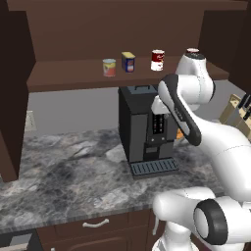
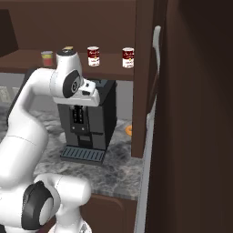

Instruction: Stack two cans on top of the other two cans in the cabinet.

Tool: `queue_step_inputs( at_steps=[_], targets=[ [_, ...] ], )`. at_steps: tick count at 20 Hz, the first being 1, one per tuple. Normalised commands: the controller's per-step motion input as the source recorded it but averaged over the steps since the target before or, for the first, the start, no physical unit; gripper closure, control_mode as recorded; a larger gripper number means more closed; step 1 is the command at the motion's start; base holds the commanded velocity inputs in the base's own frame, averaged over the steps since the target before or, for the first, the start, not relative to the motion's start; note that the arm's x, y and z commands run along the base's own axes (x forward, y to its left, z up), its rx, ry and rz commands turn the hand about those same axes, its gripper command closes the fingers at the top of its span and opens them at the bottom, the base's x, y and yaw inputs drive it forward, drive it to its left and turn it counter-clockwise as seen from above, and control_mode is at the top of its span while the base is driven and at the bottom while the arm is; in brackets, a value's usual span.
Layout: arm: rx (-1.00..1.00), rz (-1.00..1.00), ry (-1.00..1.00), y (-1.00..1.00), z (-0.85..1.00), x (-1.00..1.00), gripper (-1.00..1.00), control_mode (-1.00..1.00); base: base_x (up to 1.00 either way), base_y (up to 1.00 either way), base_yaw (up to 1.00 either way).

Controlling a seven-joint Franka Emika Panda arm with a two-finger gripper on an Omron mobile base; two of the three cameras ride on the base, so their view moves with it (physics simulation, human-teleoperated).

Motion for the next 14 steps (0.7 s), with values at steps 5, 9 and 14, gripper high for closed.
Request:
queue_step_inputs(
  at_steps=[5,9,14],
  targets=[
    [0.0,0.0,-0.14,0.0,0.01,-0.13,-1.0,-1.0,0.0,0.0,0.0],
    [0.0,-0.04,-0.46,0.02,0.25,-0.1,-1.0,-1.0,0.0,0.0,0.0],
    [0.0,-0.1,-0.45,0.03,0.44,-0.01,-1.0,-1.0,0.0,0.0,0.0]
  ],
)
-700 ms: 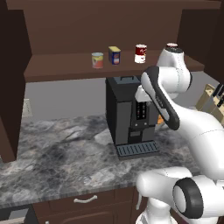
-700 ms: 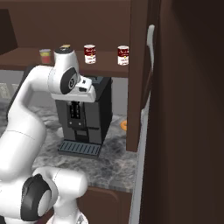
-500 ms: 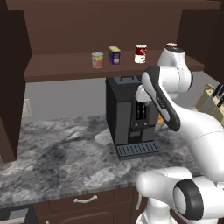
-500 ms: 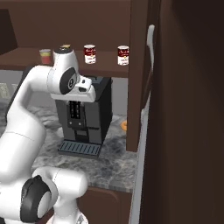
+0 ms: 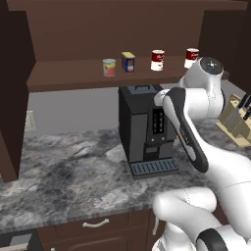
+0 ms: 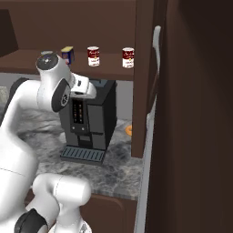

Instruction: Stack two cans on top of the other two cans in the cabinet.

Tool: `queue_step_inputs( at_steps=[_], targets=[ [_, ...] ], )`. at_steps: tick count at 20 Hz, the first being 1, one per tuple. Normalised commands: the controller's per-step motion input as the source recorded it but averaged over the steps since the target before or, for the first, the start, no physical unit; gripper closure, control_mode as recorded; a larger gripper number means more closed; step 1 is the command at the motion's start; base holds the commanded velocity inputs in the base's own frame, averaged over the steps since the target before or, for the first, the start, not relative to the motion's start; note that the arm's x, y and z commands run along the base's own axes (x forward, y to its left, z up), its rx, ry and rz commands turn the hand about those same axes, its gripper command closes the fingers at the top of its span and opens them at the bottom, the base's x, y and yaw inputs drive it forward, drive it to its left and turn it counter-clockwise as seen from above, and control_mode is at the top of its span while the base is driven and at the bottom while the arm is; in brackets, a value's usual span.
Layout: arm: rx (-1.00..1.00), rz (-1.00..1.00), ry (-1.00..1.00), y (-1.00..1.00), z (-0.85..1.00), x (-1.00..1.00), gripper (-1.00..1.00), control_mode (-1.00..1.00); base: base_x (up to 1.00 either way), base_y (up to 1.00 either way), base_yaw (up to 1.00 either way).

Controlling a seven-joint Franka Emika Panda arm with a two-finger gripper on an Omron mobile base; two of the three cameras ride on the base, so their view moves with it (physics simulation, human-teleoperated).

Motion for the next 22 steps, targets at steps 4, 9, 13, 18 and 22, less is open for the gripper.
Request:
queue_step_inputs(
  at_steps=[4,9,13,18,22],
  targets=[
    [0.0,-0.09,-0.35,0.05,0.43,0.01,-1.0,-1.0,0.0,0.0,0.0],
    [0.0,-0.01,-0.22,0.02,0.38,0.03,-1.0,-1.0,0.0,0.0,0.0],
    [0.0,0.0,-0.03,0.0,0.43,0.07,-1.0,-1.0,0.0,0.0,0.0],
    [0.0,0.0,0.01,0.0,0.32,0.16,-1.0,-1.0,0.0,0.0,0.0],
    [0.0,0.0,0.04,0.0,0.32,0.27,-1.0,-1.0,0.0,0.0,0.0]
  ],
)
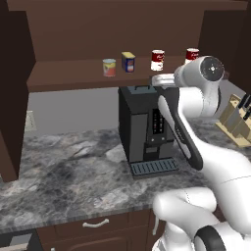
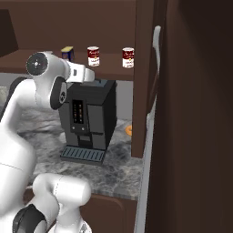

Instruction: Stack two cans on top of the other two cans in the cabinet.

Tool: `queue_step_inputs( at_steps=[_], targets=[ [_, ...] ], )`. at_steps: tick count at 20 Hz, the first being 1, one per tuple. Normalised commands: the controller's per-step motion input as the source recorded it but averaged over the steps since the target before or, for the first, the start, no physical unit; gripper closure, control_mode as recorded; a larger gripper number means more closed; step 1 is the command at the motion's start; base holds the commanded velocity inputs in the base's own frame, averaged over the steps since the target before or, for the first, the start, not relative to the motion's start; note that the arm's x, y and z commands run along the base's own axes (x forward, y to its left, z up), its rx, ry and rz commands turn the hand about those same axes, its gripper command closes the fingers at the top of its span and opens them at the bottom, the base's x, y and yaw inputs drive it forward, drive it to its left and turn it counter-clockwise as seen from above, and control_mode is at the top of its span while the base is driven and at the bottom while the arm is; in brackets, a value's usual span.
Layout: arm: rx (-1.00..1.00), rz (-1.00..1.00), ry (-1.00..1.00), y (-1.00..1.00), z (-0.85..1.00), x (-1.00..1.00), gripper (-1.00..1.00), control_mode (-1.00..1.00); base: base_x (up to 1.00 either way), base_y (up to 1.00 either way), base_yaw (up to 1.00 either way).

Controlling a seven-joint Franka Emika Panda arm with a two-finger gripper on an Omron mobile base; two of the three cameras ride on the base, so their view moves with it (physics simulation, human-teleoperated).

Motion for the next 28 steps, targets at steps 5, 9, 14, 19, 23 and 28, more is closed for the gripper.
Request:
queue_step_inputs(
  at_steps=[5,9,14,19,23,28],
  targets=[
    [0.0,0.0,0.0,0.0,0.23,0.39,-1.0,-1.0,0.0,0.0,0.0],
    [0.0,0.01,0.0,0.0,0.17,0.41,-1.0,-1.0,0.0,0.0,0.0],
    [0.0,0.05,0.0,0.0,0.08,0.42,-1.0,-1.0,0.0,0.0,0.0],
    [0.0,0.09,0.01,0.0,0.0,0.42,-1.0,-1.0,0.0,0.0,0.0],
    [-0.04,0.06,0.0,0.0,0.0,0.37,-1.0,-1.0,0.0,0.0,0.0],
    [-0.05,0.0,0.02,-0.03,0.0,0.31,-1.0,-1.0,0.0,0.0,0.0]
  ],
)
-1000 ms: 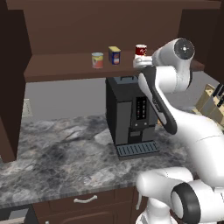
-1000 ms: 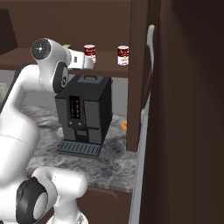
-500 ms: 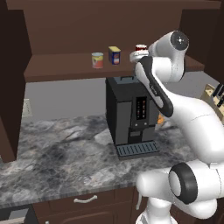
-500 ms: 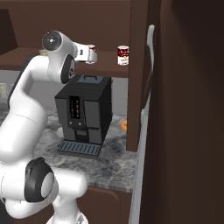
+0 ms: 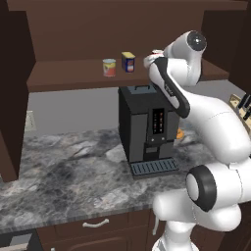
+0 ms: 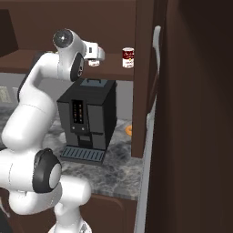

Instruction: Stack two cans on top of the other two cans in the cabinet.

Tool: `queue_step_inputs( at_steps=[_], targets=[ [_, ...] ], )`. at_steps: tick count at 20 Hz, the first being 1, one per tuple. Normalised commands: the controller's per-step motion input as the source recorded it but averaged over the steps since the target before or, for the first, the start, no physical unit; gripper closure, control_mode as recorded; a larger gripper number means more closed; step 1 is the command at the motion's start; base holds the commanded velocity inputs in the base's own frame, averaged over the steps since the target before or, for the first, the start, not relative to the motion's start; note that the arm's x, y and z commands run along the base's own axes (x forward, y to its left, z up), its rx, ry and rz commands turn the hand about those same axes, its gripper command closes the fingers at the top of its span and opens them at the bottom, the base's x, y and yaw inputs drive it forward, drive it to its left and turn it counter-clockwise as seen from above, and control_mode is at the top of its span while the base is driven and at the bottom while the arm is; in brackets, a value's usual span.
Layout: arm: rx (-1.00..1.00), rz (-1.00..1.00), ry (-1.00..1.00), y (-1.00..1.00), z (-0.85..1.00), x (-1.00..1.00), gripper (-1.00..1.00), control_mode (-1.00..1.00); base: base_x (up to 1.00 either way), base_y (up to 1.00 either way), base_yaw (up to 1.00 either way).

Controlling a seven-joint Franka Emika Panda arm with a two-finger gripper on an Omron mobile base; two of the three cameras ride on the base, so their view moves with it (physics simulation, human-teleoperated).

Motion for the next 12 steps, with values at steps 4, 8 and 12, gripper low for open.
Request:
queue_step_inputs(
  at_steps=[4,8,12],
  targets=[
    [0.0,0.0,0.04,0.0,-0.06,0.35,-1.0,-1.0,0.0,0.0,0.0],
    [0.0,0.0,0.04,0.0,-0.06,0.33,-1.0,-1.0,0.0,0.0,0.0],
    [0.0,0.0,0.03,-0.06,-0.06,0.25,-1.0,-1.0,0.0,0.0,0.0]
  ],
)
